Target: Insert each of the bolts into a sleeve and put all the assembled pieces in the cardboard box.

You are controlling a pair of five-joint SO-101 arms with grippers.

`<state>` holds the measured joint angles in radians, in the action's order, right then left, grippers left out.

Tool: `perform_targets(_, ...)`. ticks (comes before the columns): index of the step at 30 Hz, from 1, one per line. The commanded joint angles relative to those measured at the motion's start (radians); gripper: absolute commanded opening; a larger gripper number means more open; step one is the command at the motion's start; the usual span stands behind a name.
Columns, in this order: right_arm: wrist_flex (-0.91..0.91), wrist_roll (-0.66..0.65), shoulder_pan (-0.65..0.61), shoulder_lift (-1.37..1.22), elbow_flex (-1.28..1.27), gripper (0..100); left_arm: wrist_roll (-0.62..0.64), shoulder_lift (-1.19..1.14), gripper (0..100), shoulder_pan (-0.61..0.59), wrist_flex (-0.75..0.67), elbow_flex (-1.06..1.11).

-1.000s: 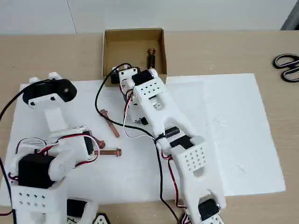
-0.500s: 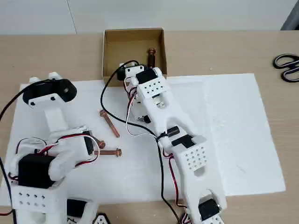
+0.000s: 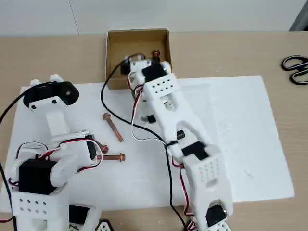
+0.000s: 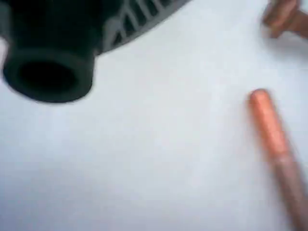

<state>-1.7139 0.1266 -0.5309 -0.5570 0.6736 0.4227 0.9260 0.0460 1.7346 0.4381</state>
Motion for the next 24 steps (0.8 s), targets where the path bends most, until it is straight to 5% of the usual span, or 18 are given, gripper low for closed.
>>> perform_targets(1,-0.024,0.043,0.016,0.199,0.005,0.2,0.009,0.008,1,0.005,0.002,-0.002)
perform_targets(12,-0.025,0.180,0.162,0.593,-0.371,0.2,0.064,0.005,1,-0.014,0.003,-0.004)
perform_targets(24,-0.018,0.201,0.378,1.144,-0.888,0.2,0.123,0.002,1,-0.276,-0.012,-0.004)
